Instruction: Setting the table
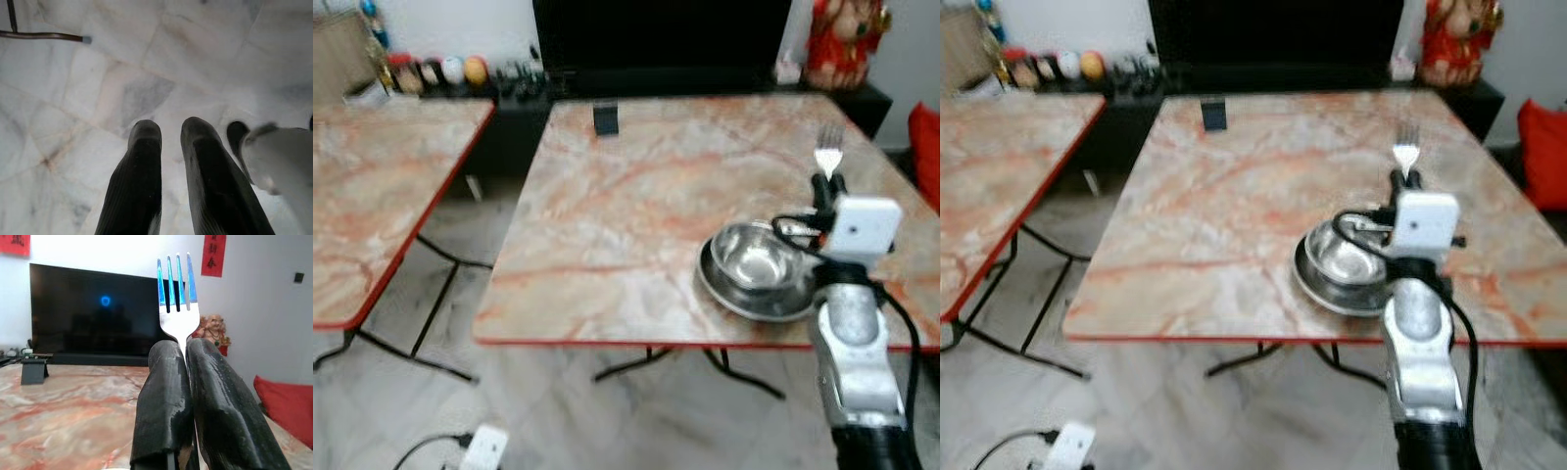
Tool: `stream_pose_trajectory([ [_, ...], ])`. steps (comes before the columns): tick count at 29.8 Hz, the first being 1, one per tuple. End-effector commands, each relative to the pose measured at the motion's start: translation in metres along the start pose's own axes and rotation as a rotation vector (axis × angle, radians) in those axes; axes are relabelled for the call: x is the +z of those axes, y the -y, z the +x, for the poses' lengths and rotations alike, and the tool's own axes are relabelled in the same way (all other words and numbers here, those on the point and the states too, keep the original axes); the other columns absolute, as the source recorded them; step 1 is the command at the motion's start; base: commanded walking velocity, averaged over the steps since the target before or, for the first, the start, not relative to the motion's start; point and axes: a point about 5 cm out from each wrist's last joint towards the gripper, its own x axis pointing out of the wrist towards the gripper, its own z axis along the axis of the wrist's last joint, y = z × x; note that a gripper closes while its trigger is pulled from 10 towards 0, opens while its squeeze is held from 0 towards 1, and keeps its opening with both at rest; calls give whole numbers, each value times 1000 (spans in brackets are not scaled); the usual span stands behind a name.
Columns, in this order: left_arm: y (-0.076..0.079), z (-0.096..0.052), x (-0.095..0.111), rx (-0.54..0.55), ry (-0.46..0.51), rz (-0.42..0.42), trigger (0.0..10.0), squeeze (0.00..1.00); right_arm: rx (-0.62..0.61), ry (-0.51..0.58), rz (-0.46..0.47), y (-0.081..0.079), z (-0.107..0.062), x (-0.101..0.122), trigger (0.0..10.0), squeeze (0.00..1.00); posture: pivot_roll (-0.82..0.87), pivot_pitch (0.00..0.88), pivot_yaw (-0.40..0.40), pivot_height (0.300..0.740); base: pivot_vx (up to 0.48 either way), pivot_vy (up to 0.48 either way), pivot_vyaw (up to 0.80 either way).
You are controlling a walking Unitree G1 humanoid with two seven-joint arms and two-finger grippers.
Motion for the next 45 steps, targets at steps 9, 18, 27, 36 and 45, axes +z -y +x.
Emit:
stream_pose_trajectory([
  [9, -3, -2, -7, 4, -31, -8, 10000, 0, 1, 6, 5, -2, 2, 3, 10000, 0, -36, 0, 26, 740, 0, -318, 0],
  [18, -4, -1, -7, 8, -35, -15, 10000, 0, 0, -1, 10, -4, 1, 2, 10000, 0, -32, 0, 27, 740, 0, -105, 0],
  [27, -4, -1, -6, 6, -30, -25, 10000, 0, -5, -5, 10, -2, 1, 1, 10000, 0, -32, 0, 28, 740, 0, 0, 0],
  [36, -4, -1, -6, 5, -32, -30, 10000, 0, -63, -118, -14, 8, 2, -14, 10000, 0, -31, 0, 28, 740, 0, 0, 0],
  [45, -4, -1, -6, 5, -33, -32, 10000, 0, -34, -102, -11, 6, 2, -11, 10000, 0, -33, 0, 29, 740, 174, 0, 0],
])
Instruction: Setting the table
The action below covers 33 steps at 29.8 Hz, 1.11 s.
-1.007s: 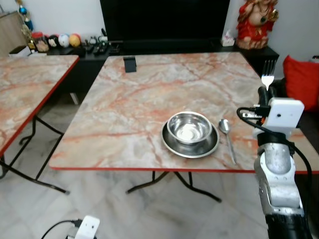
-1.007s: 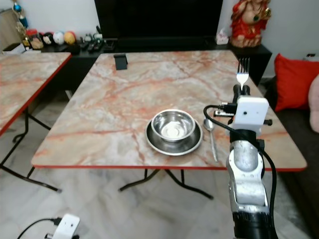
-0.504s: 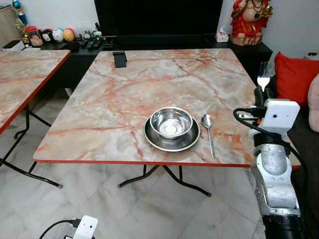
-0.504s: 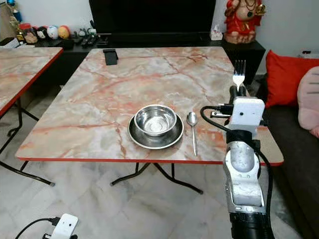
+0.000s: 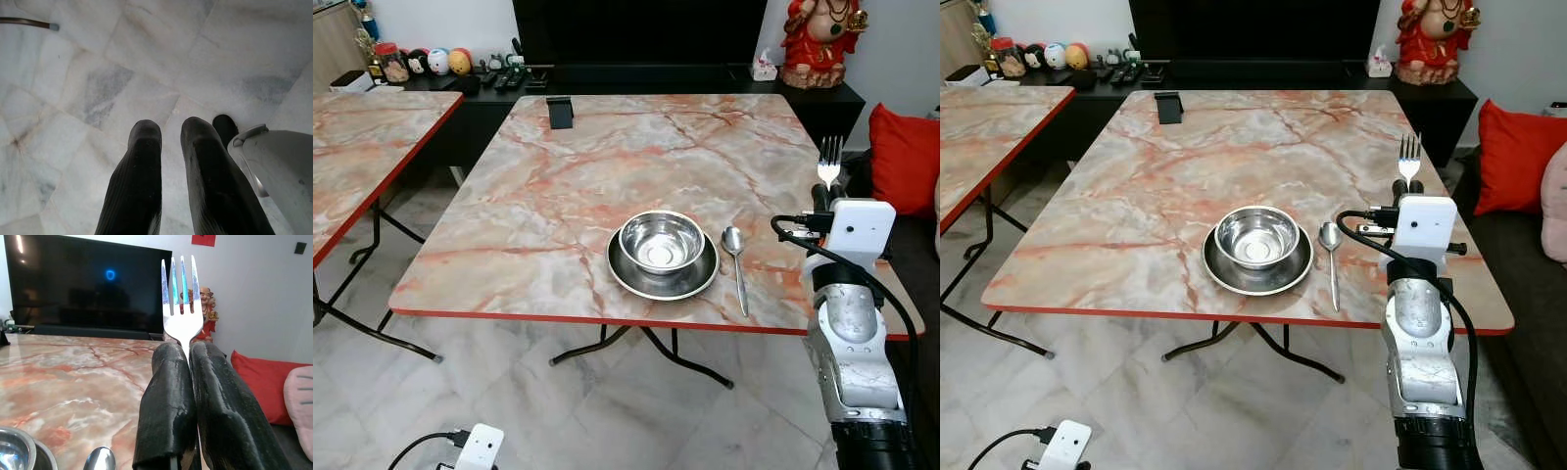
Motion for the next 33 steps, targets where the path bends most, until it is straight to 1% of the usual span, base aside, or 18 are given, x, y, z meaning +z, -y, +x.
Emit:
stream_pose_trajectory([
  [1, -3, -1, -4, 2, -15, -13, 10000, 0, -3, 9, 13, 0, 1, 4, 10000, 0, -33, 0, 29, 740, 262, 0, 0],
  [5, -3, -1, -4, 2, -15, -11, 10000, 0, 5, 6, 18, -2, 1, 4, 10000, 0, -33, 0, 29, 740, 262, 0, 0],
  [16, -3, -1, -3, 4, -12, -11, 10000, 0, 5, 0, 18, -2, 1, 3, 10000, 0, -30, 0, 28, 740, 287, 0, 0],
  [24, -3, -1, -3, 8, -9, -9, 10000, 0, 7, -10, 13, -1, 2, 4, 10000, 0, -32, 0, 30, 740, 0, 0, 0],
  [25, -3, -1, -3, 8, -9, -8, 10000, 0, 3, -35, -5, 0, 3, 2, 10000, 0, -34, 0, 31, 740, 0, 0, 0],
  [26, -4, -1, -2, 8, -8, -8, 10000, 0, -1, -88, -41, 3, 4, -2, 10000, 0, -37, 0, 31, 740, 0, 0, 0],
  [28, -4, -1, -2, 8, -8, -6, 10000, 0, 3, -142, -60, 4, 4, -6, 10000, 0, -41, 0, 33, 740, 0, 0, 0],
  [29, -4, 0, -1, 9, -7, -6, 10000, 0, 6, -197, -59, 6, 4, -11, 10000, 0, -41, 0, 33, 740, 0, 0, 0],
  [31, -4, 0, -1, 8, -6, -7, 10000, 0, 8, -320, -27, 12, 1, -19, 10000, 0, -50, 0, 36, 740, 0, 0, 0],
  [33, -4, 0, 0, 7, -7, -7, 10000, 0, 25, -373, -19, 13, -2, -22, 10000, 0, -54, 0, 36, 740, 0, 0, 0],
])
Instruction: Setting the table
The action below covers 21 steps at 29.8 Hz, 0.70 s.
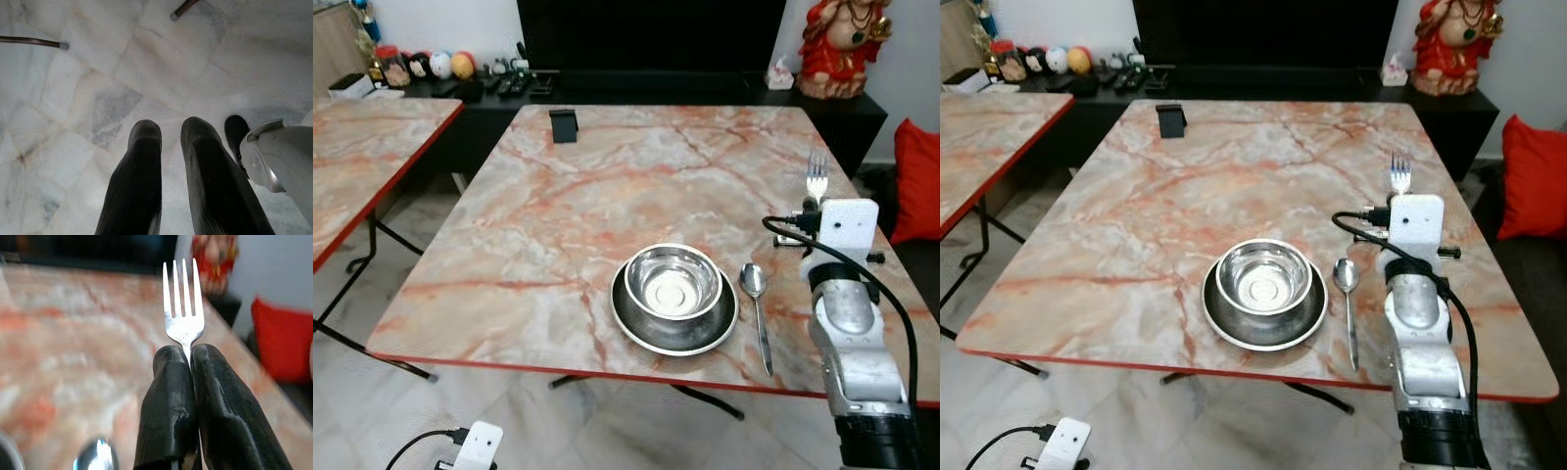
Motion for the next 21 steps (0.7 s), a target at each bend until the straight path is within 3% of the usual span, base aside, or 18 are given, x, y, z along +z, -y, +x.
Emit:
stream_pose_trajectory([
  [1, -2, -1, -3, -1, -14, -10, 10000, 0, 30, -45, 20, 4, -4, 2, 10000, 0, -56, 0, 37, 740, 0, 0, 0],
  [6, -2, -1, -3, -1, -15, -8, 10000, 0, 69, -173, 95, -3, -11, -13, 10000, 0, -56, 0, 37, 740, 0, 0, 0],
  [14, -2, -1, -3, -4, -19, -7, 10000, 0, 144, -341, 111, -12, -17, -33, 10000, 0, -52, 0, 36, 740, 0, 0, 0],
  [21, -2, -1, -4, -4, -19, -9, 10000, 0, 177, -378, 139, -17, -19, -40, 10000, 0, -51, 0, 35, 740, 0, 0, 0],
])
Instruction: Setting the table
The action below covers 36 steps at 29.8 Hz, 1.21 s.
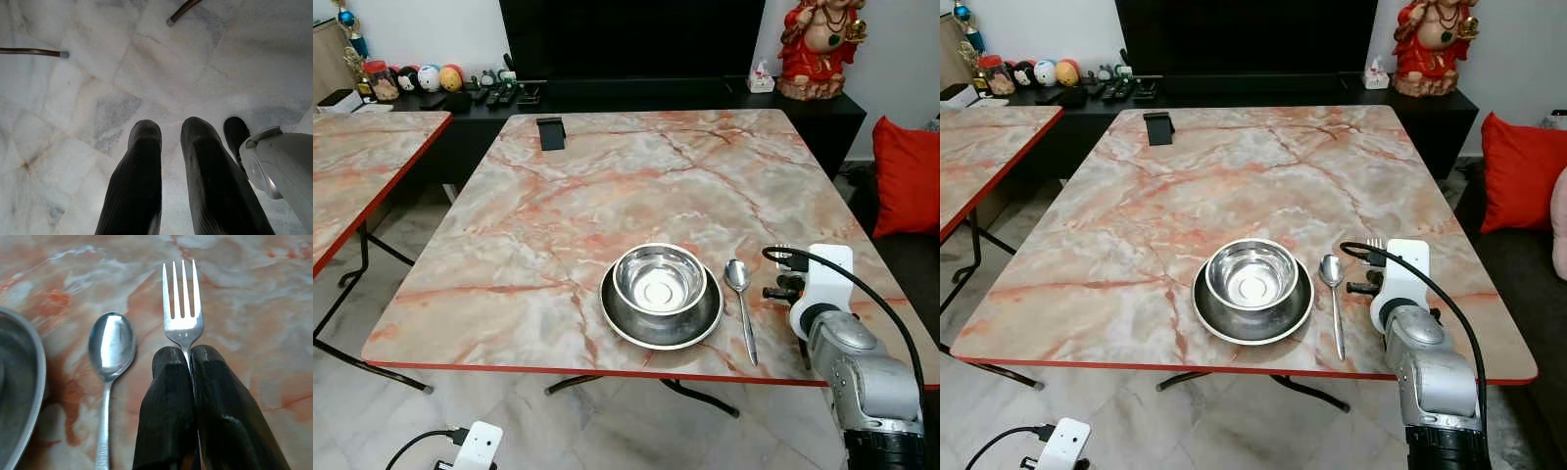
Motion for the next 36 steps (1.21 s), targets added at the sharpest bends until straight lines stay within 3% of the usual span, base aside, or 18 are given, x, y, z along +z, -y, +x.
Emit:
stream_pose_trajectory([
  [1, -2, -1, -4, -3, -18, -9, 10000, 0, 50, -39, 31, -7, 0, -8, 10000, 0, -51, 0, 35, 740, 0, 0, 0],
  [18, -1, -1, -3, -4, -17, -12, 10000, 0, 20, -72, -11, 0, 1, -17, 10000, 0, -48, 0, 31, 740, 0, 0, 0],
  [36, -2, -1, -4, -2, -15, -9, 10000, 0, 32, -97, -1, -9, 10, -29, 10000, 0, -41, 0, 32, 740, 0, 0, 0],
])
